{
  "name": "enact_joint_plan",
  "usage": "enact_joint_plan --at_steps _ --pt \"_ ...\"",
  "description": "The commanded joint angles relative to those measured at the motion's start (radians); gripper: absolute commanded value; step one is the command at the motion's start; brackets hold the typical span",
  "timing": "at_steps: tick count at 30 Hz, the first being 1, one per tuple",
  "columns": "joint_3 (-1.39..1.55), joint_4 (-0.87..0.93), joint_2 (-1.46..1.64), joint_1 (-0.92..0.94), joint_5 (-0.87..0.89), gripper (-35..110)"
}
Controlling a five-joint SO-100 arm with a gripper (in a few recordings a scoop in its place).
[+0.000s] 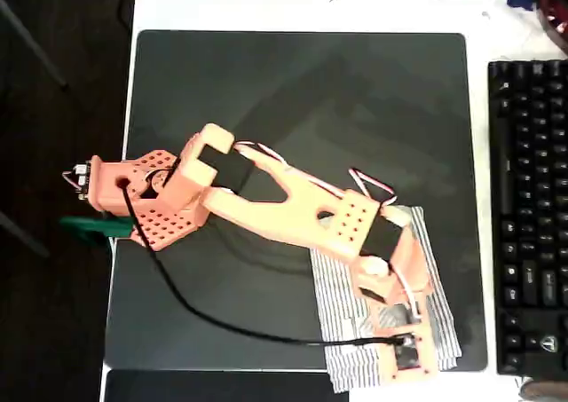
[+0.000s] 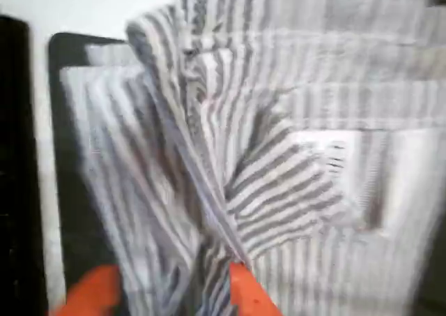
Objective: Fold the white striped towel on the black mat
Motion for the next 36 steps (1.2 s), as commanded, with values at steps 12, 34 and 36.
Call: enact_joint_plan --at_steps 12,34,36 --pt "-0.21 0.183 0.156 -0.067 -0.434 30" --pt "0.287 -0.123 0.097 -0.048 -0.9 0" --pt "0.291 -0.221 0.071 -0.035 -0.897 0"
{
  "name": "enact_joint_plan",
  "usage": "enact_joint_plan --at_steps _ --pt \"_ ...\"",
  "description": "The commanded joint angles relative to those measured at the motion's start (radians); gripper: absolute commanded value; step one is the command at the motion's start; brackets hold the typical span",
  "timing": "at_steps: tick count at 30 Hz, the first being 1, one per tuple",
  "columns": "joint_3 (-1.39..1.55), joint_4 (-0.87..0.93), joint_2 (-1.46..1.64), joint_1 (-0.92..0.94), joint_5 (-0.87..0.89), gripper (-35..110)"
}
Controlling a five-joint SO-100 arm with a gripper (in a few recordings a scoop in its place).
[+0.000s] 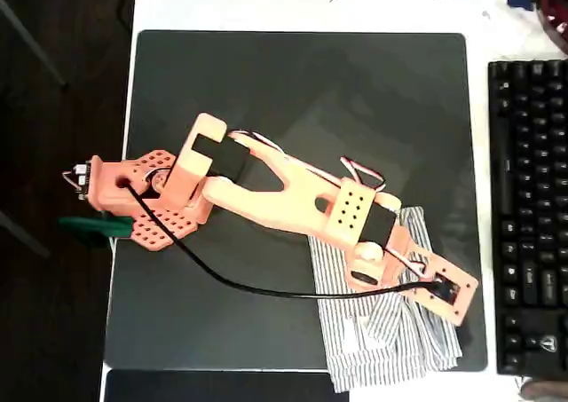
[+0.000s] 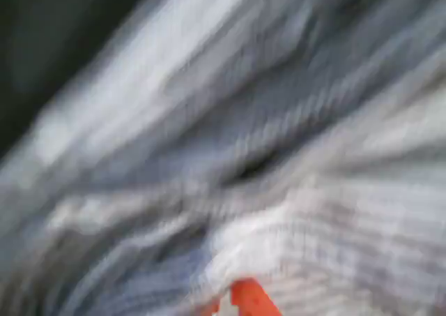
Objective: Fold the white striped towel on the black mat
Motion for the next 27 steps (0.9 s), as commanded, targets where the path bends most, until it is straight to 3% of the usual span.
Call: enact_joint_plan --at_steps 1,8,12,18,22,27 --pt "-0.003 -0.132 -0.011 0.011 0.012 0" --pt "-0.002 -0.462 -0.038 0.025 0.066 0" --pt "0.014 -0.477 -0.032 0.014 0.075 0" --pt "0.057 -0.279 0.1 -0.029 0.057 4" --pt "0.032 -0.02 0.186 -0.117 -0.021 13" --pt "0.098 -0.069 0.167 -0.187 -0.109 18"
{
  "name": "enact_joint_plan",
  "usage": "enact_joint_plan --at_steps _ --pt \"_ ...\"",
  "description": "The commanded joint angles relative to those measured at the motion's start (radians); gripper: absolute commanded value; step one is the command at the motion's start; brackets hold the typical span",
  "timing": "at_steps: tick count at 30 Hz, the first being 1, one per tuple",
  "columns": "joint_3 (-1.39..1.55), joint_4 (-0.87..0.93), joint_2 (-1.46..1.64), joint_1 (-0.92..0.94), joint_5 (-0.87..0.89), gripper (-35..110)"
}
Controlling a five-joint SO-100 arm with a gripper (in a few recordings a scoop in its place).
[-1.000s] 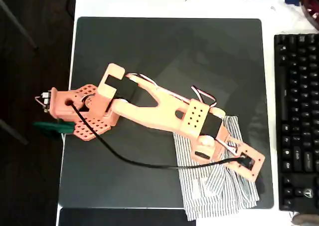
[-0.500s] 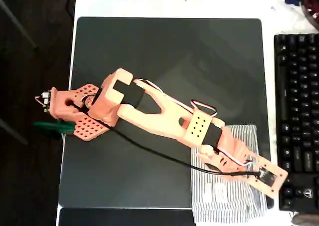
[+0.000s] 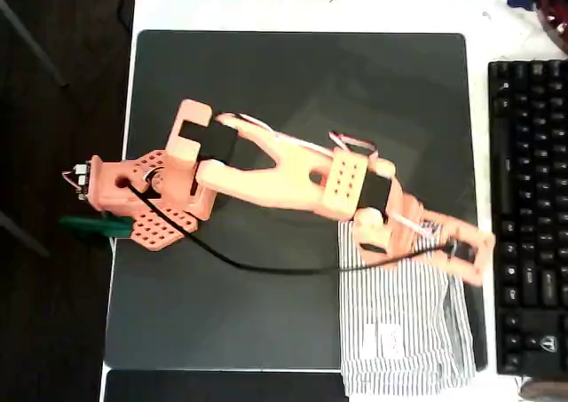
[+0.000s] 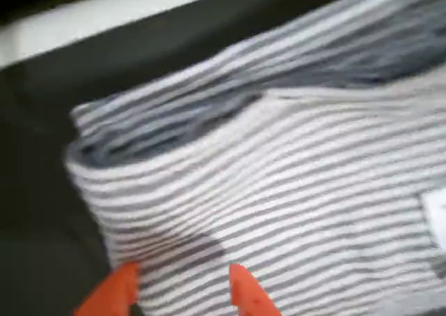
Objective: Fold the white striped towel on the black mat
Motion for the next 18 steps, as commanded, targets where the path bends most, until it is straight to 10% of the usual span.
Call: enact_joint_plan --at_steps 1,18 --pt "0.021 -0.054 -0.008 -0.037 -0.041 20" --pt "-0.092 -0.098 -0.21 -0.115 -0.075 0"
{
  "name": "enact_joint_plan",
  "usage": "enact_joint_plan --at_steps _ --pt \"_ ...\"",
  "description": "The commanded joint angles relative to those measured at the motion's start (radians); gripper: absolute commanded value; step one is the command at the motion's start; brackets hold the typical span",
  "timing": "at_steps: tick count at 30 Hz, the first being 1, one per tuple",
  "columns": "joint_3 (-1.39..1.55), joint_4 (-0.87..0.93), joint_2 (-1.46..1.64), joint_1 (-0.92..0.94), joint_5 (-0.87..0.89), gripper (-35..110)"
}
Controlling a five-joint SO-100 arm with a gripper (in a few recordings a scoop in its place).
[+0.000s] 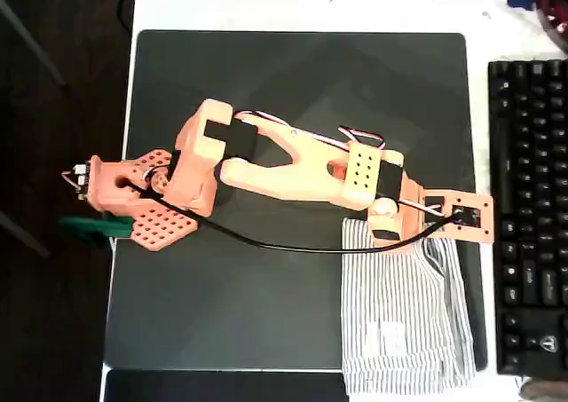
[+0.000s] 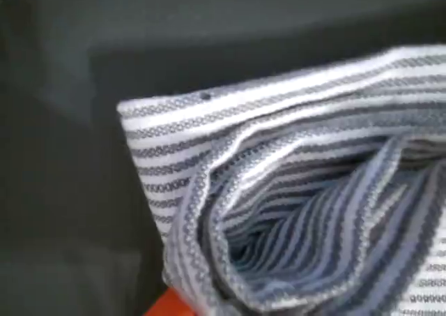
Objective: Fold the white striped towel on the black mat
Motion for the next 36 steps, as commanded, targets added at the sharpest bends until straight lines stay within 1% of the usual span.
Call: enact_joint_plan --at_steps 1,7,12,18,22,27,32,36 --pt "-0.058 -0.005 -0.011 -0.075 0.04 0" --pt "-0.229 0.077 -0.048 -0.233 0.138 0" --pt "-0.394 0.153 -0.101 -0.337 0.181 0" --pt "-0.469 0.169 -0.143 -0.394 0.236 0" --pt "-0.453 0.144 -0.129 -0.387 0.288 9" --pt "-0.337 0.169 0.041 -0.336 0.293 12" --pt "-0.029 0.155 0.325 -0.276 0.285 7" --pt "0.261 0.077 0.569 -0.224 0.264 2"
